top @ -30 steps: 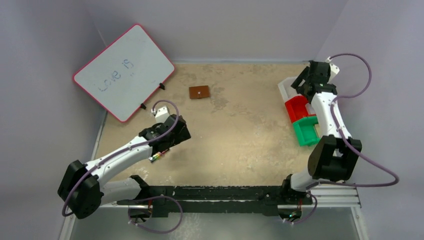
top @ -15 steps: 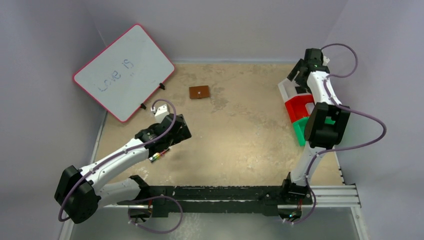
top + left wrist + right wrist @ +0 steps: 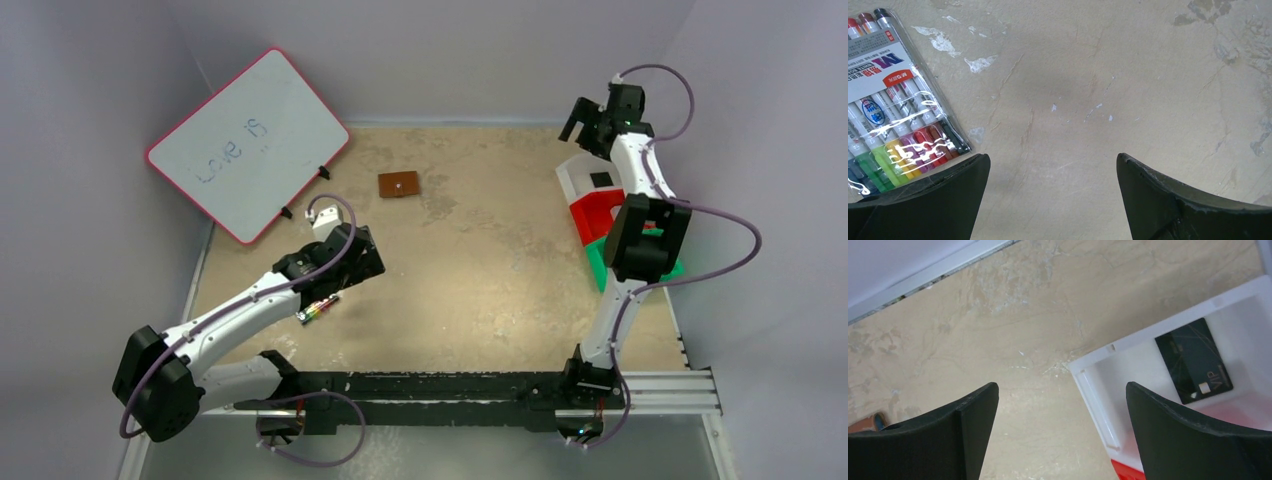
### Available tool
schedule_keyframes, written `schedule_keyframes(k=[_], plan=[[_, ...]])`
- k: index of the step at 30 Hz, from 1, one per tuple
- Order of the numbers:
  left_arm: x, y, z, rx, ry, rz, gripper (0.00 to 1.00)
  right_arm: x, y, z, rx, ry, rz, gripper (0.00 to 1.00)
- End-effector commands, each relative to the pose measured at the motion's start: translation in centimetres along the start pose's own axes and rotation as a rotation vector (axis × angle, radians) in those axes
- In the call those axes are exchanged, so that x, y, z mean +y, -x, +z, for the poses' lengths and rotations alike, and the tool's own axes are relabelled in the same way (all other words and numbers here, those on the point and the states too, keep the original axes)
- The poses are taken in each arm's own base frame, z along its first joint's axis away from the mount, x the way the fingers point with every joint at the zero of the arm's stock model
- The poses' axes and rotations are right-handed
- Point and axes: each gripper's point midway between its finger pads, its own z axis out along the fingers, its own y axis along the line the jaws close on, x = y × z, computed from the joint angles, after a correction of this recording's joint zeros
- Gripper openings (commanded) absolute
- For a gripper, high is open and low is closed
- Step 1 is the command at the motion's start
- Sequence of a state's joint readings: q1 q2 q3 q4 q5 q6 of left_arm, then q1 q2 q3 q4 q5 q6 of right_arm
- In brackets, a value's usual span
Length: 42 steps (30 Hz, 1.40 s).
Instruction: Take the credit cards out of the card holder
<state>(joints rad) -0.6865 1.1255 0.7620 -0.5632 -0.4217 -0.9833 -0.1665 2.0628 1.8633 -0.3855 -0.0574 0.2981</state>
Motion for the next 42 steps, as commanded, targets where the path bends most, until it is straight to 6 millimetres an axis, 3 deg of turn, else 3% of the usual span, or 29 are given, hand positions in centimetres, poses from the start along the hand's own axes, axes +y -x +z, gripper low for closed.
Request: schedule_keyframes(k=[1, 15, 27, 38, 42], plan=[[-0.9, 1.9, -1.1, -0.047, -0.030, -0.018, 0.98, 1.6, 0.4, 1.1, 0.016, 0.096, -0.026, 0.99], [-0.4, 2.8, -1.8, -0.088, -0.009, -0.047, 0.98, 2.4, -3.2, 4.2, 0.126, 0.195, -0.031, 0.98], [-0.2, 2.8, -1.8, -0.093, -0.004, -0.059, 0.98, 3.9, -5.4, 4.9, 0.181, 0.246, -0.063, 0.98], [-0.1, 2.7, -1.8, -0.090, -0.002, -0.059, 0.98, 3.5, -7.3, 5.3, 0.220, 0.218, -0.096, 0.98], [-0.2, 2.8, -1.9, -0.090, -0.007, -0.060, 0.98, 3.2, -6.6, 4.9, 0.194, 0.182, -0.105, 0.97]])
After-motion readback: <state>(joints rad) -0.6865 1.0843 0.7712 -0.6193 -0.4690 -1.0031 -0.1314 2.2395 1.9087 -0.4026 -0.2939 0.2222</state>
